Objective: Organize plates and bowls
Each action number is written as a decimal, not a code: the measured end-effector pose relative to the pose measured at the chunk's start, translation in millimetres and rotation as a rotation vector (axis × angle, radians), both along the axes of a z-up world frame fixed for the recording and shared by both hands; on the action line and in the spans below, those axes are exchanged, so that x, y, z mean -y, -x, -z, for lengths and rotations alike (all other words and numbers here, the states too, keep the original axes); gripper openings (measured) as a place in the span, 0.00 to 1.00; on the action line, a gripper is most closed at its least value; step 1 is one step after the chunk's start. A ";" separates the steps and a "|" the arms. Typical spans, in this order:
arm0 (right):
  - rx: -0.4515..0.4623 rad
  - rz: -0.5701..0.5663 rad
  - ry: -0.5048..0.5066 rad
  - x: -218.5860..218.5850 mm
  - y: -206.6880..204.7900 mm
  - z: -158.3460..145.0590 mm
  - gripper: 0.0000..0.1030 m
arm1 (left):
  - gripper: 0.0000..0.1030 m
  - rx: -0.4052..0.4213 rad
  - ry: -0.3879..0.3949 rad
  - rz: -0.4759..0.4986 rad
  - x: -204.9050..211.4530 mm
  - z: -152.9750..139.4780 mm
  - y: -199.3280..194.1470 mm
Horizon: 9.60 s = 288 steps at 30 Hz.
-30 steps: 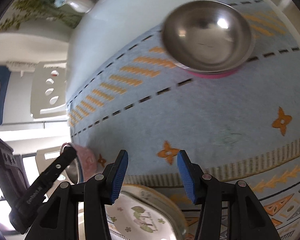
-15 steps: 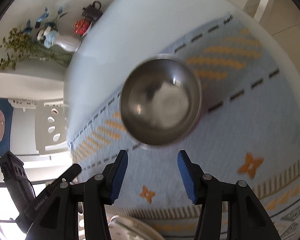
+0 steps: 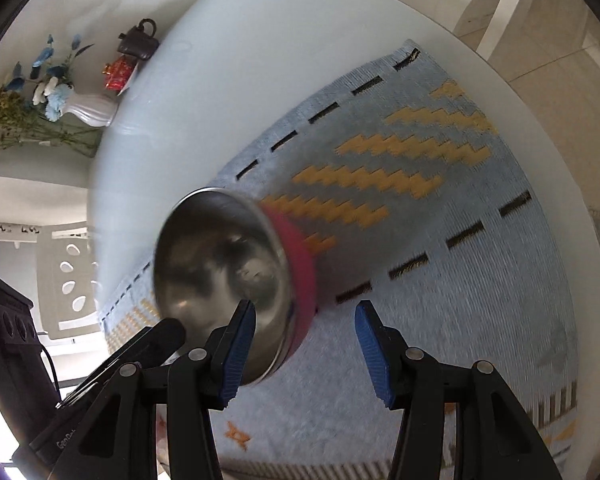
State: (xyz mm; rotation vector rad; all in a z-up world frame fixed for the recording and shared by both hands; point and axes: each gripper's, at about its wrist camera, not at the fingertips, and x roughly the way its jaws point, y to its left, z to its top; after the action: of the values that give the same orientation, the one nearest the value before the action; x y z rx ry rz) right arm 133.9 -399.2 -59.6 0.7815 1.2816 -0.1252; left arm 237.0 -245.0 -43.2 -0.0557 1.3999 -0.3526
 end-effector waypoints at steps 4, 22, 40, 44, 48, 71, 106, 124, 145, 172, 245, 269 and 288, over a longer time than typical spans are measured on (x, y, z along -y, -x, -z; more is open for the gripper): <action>-0.004 -0.008 0.021 -0.3 -8.5 13.9 0.51 | 0.41 -0.038 0.000 -0.011 5.1 20.3 -1.7; 0.091 -0.100 0.077 -23.2 0.7 -6.2 0.14 | 0.14 0.051 0.006 0.006 -9.4 -4.9 3.0; 0.169 -0.139 0.062 -61.9 37.0 -61.2 0.14 | 0.14 0.117 0.032 -0.031 -45.9 -64.8 35.2; 0.178 -0.152 0.067 -74.8 45.3 -71.1 0.14 | 0.14 0.124 0.038 -0.042 -57.4 -73.7 45.9; 0.187 -0.164 0.072 -89.6 53.7 -80.7 0.14 | 0.14 0.129 0.045 -0.060 -70.8 -80.1 55.4; 0.226 -0.342 0.077 -233.1 42.9 -109.3 0.14 | 0.15 0.164 0.042 -0.237 -219.3 -109.7 92.5; 0.197 -0.454 0.090 -315.9 24.8 -106.1 0.14 | 0.16 0.147 0.046 -0.315 -295.6 -102.5 91.6; 0.180 -0.603 0.080 -391.5 19.1 -91.7 0.14 | 0.16 0.129 -0.025 -0.428 -366.3 -90.6 111.1; 0.072 -0.604 0.115 -412.5 -0.4 -41.4 0.54 | 0.29 0.004 -0.053 -0.399 -388.8 -32.5 106.8; 0.034 -0.531 -0.129 -404.5 9.2 17.3 0.43 | 0.39 0.006 -0.001 -0.381 -387.7 -13.4 104.1; 0.148 -0.513 0.215 -276.7 242.0 -65.1 0.74 | 0.76 0.151 -0.166 -0.150 -233.0 -63.1 286.9; 0.123 -0.535 0.190 -280.4 245.1 -61.1 0.74 | 0.76 0.163 -0.158 -0.154 -236.8 -65.2 292.6; 0.178 -0.385 0.193 -253.6 275.0 -76.1 0.74 | 0.76 0.225 -0.145 -0.051 -213.5 -77.6 305.2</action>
State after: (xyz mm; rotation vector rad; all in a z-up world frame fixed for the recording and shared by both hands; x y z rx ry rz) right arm -141.1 -145.6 16.5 0.3627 1.2075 0.1271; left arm -68.2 -31.5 34.5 0.0650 1.1953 -0.2074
